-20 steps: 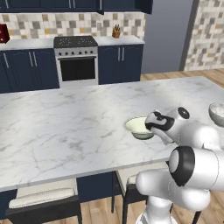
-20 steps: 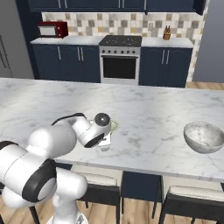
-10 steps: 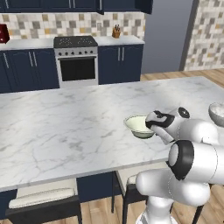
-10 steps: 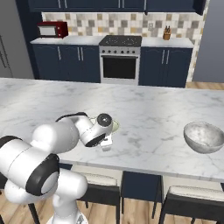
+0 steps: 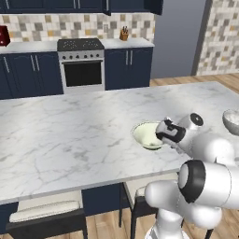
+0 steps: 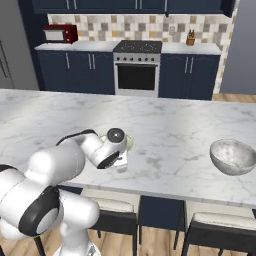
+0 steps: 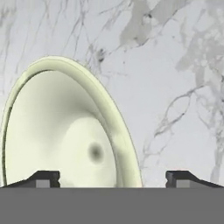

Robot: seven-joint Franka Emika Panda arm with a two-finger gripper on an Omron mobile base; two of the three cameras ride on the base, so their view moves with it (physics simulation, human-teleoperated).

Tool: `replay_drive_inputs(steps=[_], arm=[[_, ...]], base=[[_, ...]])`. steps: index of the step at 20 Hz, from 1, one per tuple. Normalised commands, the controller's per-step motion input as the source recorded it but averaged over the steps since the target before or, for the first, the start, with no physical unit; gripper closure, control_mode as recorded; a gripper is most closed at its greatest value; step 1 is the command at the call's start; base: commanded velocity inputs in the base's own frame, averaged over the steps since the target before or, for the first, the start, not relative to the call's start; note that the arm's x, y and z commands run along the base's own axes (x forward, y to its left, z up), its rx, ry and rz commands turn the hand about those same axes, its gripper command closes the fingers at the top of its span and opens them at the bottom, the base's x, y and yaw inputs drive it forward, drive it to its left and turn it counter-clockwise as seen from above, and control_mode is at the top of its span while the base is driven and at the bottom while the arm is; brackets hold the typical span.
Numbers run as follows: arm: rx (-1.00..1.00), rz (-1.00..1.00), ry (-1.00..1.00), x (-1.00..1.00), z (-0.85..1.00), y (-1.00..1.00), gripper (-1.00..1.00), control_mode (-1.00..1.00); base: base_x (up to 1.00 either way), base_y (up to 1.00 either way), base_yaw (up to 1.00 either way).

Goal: Pick up the bowls from the cabinet and place each bowl in front of a stool on the dining counter.

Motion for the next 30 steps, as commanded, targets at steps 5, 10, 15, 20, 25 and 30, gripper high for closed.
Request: replay_drive_inputs(steps=[5, 10, 15, 20, 25, 30], arm=[[-0.1, 0.0, 0.07, -0.32, 0.51, -0.01, -1.0, -1.0], [-0.09, 0.0, 0.09, -0.38, 0.64, 0.0, -1.0, -1.0], [-0.08, 0.01, 0.1, -0.57, 0.73, 0.01, -1.0, -1.0], [-0.01, 0.07, 0.01, -0.88, 0.72, 0.16, -1.0, -1.0], [0.0, 0.09, 0.0, -1.0, 0.76, 0.11, -1.0, -1.0], [-0.08, 0.09, 0.0, -1.0, 0.84, 0.29, -1.0, -1.0]], base=[[0.0, 0.0, 0.0], [0.0, 0.0, 0.0], [0.0, 0.0, 0.0], [0.0, 0.0, 0.0], [0.0, 0.0, 0.0], [0.0, 0.0, 0.0]])
